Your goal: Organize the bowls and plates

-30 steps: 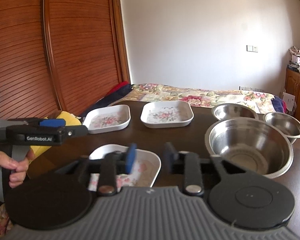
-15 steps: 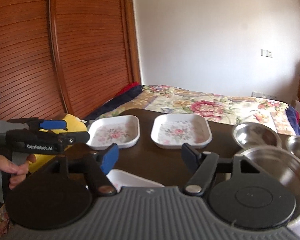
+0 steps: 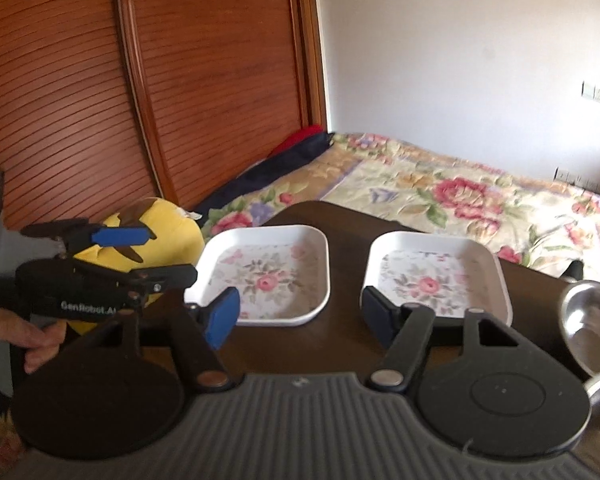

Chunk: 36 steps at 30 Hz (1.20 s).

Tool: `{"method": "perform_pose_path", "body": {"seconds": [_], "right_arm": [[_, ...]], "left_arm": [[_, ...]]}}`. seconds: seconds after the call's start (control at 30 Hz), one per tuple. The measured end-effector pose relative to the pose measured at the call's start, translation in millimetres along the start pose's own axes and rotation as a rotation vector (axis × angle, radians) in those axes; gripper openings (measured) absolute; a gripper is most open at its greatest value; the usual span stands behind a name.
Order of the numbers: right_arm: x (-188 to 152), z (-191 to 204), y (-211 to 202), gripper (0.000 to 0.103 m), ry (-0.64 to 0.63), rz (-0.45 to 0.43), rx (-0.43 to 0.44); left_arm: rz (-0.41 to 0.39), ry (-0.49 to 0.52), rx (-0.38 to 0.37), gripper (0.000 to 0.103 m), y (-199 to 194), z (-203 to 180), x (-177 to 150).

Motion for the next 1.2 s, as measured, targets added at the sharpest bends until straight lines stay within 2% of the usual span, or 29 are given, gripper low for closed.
{"method": "perform_pose_path", "body": {"seconds": [0.17,0.23,0.43,0.5,0.7,1.2], "right_arm": [[14,-2,27,0.053,0.029,0.059,0.002],[18,-1,38,0.053,0.032,0.078,0.0],[21,-3,71,0.047,0.044,0.153,-0.019],[22,-5,81,0.041,0.044,0.168,-0.028],[25,-7,102,0.036,0.04,0.208,-0.038],[14,-10,126,0.032,0.009,0.268,-0.086]], "left_arm": [[0.025,-0.011,-0.017,0.103,18,13,-3],[0.037,-0.015,-0.023,0.103,25,17,-4],[0.069,-0.051,-0.043,0.094,41,29,-11],[0.078,-0.056,-0.047,0.091,44,32,-14],[0.098,-0.079,-0.06,0.086,51,40,-20],[0.125,-0.104,-0.107,0.075,58,39,-27]]}}
Point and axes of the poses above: each gripper's, at about its wrist camera, not at the fingertips, and y roughly the way its jaws point, z to its left, x to its top, the point moved 4 cm from there along y, roughly the way its jaws point, and after that the axes turned 11 degrees about y, right-handed, at the moved point
